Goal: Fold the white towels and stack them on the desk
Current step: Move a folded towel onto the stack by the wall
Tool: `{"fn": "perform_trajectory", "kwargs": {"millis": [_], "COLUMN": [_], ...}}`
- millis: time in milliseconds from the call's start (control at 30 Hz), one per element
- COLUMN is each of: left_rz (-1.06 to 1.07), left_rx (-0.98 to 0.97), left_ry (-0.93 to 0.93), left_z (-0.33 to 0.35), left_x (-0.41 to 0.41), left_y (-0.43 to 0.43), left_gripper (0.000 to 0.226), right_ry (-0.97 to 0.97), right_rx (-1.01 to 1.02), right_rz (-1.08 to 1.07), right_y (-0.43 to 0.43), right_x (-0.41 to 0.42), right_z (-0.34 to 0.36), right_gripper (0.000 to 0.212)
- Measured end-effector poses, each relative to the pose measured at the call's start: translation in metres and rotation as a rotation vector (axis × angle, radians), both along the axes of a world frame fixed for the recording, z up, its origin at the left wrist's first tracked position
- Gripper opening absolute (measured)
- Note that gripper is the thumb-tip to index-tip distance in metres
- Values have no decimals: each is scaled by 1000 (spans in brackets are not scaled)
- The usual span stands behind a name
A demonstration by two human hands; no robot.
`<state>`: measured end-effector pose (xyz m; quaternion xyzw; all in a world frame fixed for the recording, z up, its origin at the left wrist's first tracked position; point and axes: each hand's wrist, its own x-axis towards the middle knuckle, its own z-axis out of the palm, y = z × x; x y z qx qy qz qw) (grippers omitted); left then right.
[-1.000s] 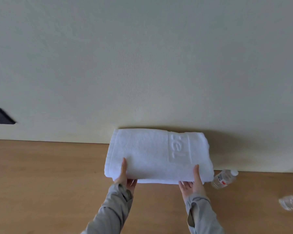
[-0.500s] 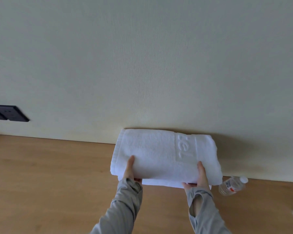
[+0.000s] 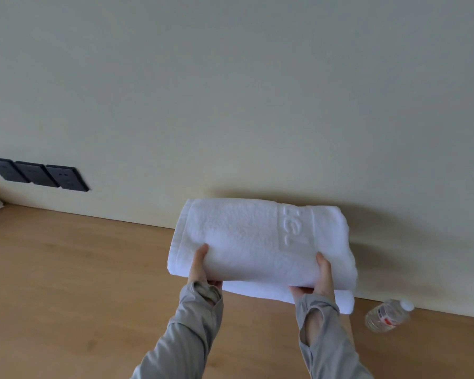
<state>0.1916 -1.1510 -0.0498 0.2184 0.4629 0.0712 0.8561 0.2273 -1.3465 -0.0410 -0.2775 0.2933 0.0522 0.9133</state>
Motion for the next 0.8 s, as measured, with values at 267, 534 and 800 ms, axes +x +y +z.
{"fn": "perform_trajectory", "kwargs": {"millis": [267, 534, 800], "left_rz": [201, 458, 703], "left_rx": [73, 63, 84], "left_ry": [-87, -162, -213], "left_z": [45, 84, 113], "left_x": [-50, -134, -259], "left_y": [65, 156, 275], "left_gripper": [43, 52, 49], "right_ry": [-44, -95, -165], "right_rx": [17, -15, -38], "right_rz": [183, 405, 599], "right_y": [79, 190, 345], "right_x": [-21, -60, -150], "right_z": [38, 65, 94], "right_gripper": [35, 32, 34]}}
